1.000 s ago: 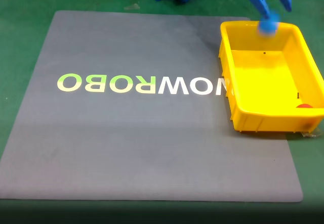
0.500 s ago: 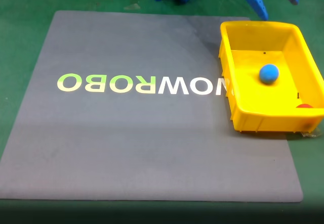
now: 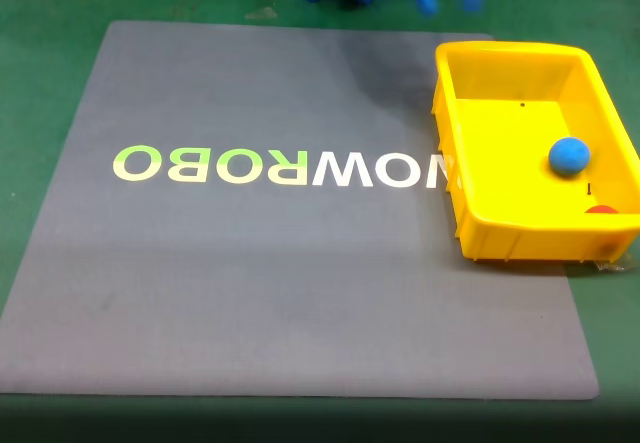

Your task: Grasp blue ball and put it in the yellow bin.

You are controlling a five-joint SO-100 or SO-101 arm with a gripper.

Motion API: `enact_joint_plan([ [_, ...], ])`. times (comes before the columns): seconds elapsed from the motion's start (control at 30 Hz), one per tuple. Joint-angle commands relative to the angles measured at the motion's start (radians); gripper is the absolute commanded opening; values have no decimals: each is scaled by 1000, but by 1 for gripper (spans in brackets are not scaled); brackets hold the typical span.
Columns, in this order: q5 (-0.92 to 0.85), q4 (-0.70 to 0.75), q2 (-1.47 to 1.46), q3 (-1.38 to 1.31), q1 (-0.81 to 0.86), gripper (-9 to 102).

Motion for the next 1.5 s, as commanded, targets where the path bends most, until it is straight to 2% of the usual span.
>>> enact_joint_plan([
  [0.0,-63,114,313,215,104,0],
  [0.1,-87,247,480,348,184,0],
  [0.23,-71,399,538,391,249,0],
  [0.7,-20,658,680,537,322,0],
  [0.93,23,680,735,621,351,0],
  [1.47,44,675,736,627,348,2],
])
